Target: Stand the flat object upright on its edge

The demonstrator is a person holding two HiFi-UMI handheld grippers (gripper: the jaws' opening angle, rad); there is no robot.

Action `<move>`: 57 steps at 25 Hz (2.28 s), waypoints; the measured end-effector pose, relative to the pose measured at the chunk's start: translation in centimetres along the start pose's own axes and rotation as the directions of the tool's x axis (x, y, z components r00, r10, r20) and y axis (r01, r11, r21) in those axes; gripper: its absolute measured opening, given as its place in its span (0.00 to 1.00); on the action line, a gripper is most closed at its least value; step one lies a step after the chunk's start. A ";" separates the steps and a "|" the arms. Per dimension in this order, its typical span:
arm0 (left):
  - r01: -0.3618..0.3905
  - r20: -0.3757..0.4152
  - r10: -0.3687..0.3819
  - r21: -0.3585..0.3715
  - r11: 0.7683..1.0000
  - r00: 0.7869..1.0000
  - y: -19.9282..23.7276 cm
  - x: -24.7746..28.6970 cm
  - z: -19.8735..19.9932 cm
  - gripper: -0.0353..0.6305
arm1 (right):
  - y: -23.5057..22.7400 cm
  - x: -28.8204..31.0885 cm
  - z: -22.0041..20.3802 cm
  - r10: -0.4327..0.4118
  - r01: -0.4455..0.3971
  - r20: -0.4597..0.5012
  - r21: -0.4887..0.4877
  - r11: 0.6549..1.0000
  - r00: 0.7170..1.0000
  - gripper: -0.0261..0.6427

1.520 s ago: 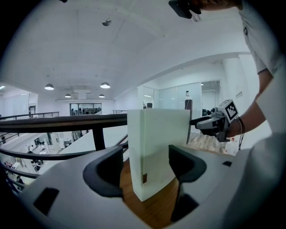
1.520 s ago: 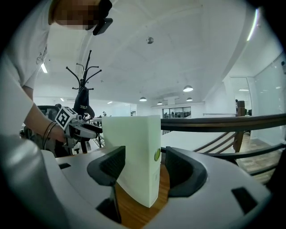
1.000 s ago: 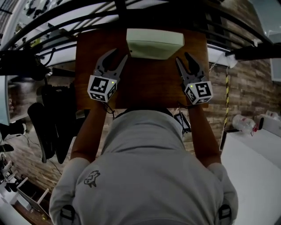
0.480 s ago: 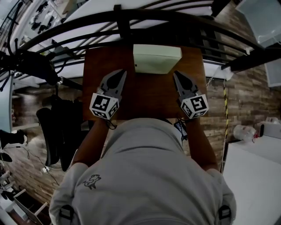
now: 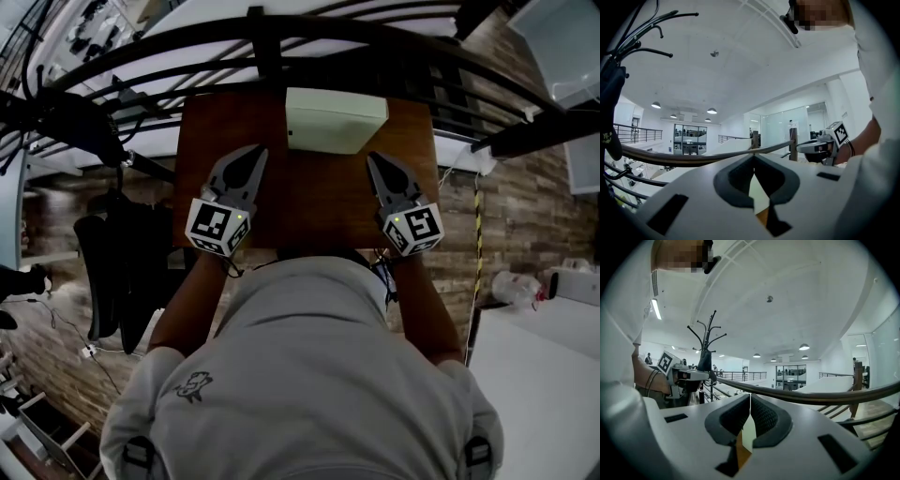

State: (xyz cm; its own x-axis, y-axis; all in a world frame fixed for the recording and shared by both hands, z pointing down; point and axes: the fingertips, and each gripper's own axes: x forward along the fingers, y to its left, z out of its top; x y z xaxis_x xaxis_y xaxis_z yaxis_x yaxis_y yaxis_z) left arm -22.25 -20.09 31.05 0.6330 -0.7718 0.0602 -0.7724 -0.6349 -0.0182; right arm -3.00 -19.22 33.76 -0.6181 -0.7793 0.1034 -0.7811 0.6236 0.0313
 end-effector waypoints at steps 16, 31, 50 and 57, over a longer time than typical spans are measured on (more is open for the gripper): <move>-0.147 -0.004 0.147 -0.005 0.989 0.989 -13.5 1.1 0.6 0.07 | -5.1 -10.8 -0.3 0.118 -0.118 0.041 0.002 0.993 0.992 0.09; -0.244 -0.015 0.244 0.020 0.970 0.970 -22.9 -3.7 0.4 0.07 | -4.3 -20.1 -2.3 0.192 -0.192 0.034 0.002 0.981 0.981 0.09; -0.199 -0.025 0.200 0.032 0.979 0.980 -23.5 -15.2 1.2 0.07 | 5.0 -23.1 -1.1 0.146 -0.145 0.033 -0.026 0.989 0.989 0.09; -0.170 -0.006 0.170 0.018 0.985 0.985 -23.6 -18.9 1.1 0.07 | 9.8 -24.0 -0.5 0.134 -0.132 0.035 -0.042 0.990 0.990 0.09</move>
State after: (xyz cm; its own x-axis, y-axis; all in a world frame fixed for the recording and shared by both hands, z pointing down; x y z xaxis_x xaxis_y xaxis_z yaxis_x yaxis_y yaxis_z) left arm -15.90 9.47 29.28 0.4921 -0.8683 0.0627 -0.8676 -0.4951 -0.0460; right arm 4.21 5.61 32.09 -0.7198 -0.6904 0.0720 -0.6879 0.7234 0.0594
